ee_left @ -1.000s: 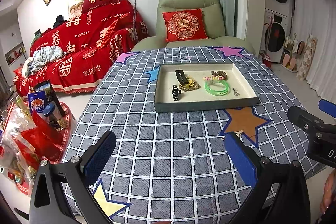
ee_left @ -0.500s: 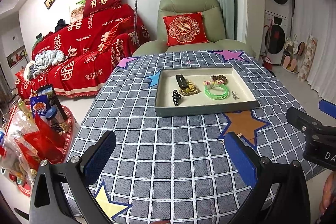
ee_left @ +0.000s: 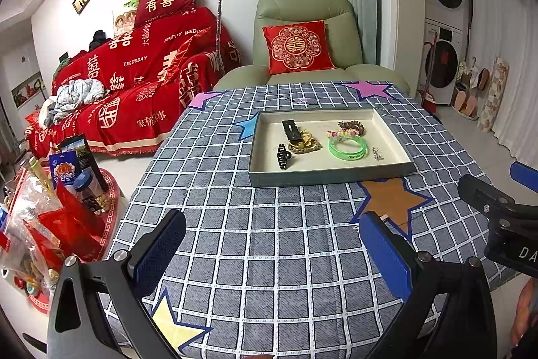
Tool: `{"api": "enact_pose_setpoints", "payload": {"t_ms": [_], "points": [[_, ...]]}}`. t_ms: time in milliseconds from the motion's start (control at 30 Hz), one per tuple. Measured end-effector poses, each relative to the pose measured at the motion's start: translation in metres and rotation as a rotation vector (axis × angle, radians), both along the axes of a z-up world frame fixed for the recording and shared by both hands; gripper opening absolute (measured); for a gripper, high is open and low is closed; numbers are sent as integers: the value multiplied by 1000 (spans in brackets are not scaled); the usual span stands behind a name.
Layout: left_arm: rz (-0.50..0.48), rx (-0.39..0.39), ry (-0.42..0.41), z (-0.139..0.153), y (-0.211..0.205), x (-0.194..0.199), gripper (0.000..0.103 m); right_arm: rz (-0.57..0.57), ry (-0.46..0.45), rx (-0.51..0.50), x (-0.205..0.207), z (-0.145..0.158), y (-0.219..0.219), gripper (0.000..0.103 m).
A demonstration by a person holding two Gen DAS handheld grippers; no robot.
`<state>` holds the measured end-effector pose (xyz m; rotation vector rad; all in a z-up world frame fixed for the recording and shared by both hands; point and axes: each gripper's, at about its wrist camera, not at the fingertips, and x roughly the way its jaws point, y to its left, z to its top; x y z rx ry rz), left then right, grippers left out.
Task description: Organize jewelry
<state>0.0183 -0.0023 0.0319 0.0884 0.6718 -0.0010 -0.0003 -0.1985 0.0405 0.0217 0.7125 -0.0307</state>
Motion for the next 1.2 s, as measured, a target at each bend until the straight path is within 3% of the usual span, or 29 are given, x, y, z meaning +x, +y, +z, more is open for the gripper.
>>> {"api": "enact_pose_setpoints", "payload": {"t_ms": [1200], "points": [[5,1,5,-3,1,1,103,3,3,6,-4,4,10,103]]}}
